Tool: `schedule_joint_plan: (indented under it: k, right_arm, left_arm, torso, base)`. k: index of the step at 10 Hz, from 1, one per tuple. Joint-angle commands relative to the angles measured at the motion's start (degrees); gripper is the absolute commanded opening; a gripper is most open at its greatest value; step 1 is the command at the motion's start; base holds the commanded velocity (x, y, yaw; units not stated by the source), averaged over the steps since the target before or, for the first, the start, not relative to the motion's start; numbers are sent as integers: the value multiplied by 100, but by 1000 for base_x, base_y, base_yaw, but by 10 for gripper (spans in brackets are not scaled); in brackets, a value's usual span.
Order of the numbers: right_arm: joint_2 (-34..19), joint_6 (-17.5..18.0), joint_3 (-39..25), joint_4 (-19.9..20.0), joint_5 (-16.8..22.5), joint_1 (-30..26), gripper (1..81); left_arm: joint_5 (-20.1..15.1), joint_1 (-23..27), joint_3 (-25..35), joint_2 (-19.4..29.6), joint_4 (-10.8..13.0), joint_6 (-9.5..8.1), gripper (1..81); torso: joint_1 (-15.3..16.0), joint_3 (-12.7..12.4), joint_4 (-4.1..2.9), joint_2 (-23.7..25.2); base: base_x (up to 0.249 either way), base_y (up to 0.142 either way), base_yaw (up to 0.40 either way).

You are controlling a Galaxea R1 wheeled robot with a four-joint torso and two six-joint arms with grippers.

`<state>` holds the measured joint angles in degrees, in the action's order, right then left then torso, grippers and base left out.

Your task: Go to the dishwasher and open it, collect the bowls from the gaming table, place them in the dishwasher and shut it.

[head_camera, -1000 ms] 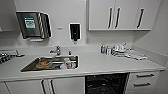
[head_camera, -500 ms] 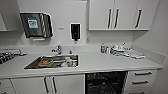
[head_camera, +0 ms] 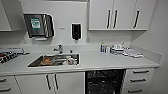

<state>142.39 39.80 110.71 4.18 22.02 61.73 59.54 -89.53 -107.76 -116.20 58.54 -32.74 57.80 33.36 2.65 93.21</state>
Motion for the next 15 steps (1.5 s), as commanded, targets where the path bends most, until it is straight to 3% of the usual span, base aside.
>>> schedule_joint_plan:
  k: [1, 2, 4, 8, 9, 10, 11, 13, 15]
  right_arm:
    - [-41, -227, 125, 30, 294, -473, 811]
    - [-6, -377, 169, 30, 259, -403, 811]
    - [-6, -867, 203, 30, -126, -209, 811]
    - [29, -1554, 318, 21, -426, 142, 811]
    - [100, -1792, 494, 30, -593, 256, 811]
    - [205, -1993, 643, 22, -690, 362, 811]
    - [345, -2240, 845, 30, -804, 494, 811]
    - [678, -2589, 1344, 22, -900, 740, 811]
    - [916, -2872, 1802, 30, -1058, 959, 811]
  left_arm:
    - [40, 317, -43, 325, 44, 22, 811]
    - [40, 309, -105, 290, 44, -13, 811]
    - [31, 317, -393, 89, 61, -354, 811]
    - [66, 246, -2111, -1043, 306, -1556, 811]
    - [75, 221, -2513, -1327, 395, -1902, 811]
    - [67, 186, -3072, -1713, 395, -2428, 811]
    - [75, 150, -3575, -2064, 386, -2648, 811]
    - [67, 45, -4556, -2678, 395, -3253, 811]
    - [14, -70, -5575, -3354, 386, -3554, 811]
  torso:
    - [0, 0, 0, 0]
    - [0, 0, 0, 2]
    - [0, 0, 0, 2]
    - [0, 0, 0, 2]
    - [0, 0, 0, 2]
    - [0, 0, 0, 2]
    - [0, 0, 0, 2]
    - [0, 0, 0, 2]
    - [0, 0, 0, 2]
  base:
    - [0, 0, 0]
    - [0, 0, 0]
    - [0, 0, 0]
    - [0, 0, 0]
    - [0, 0, 0]
    - [0, 0, 0]
    - [0, 0, 0]
    - [0, 0, 0]
    - [0, 0, 0]
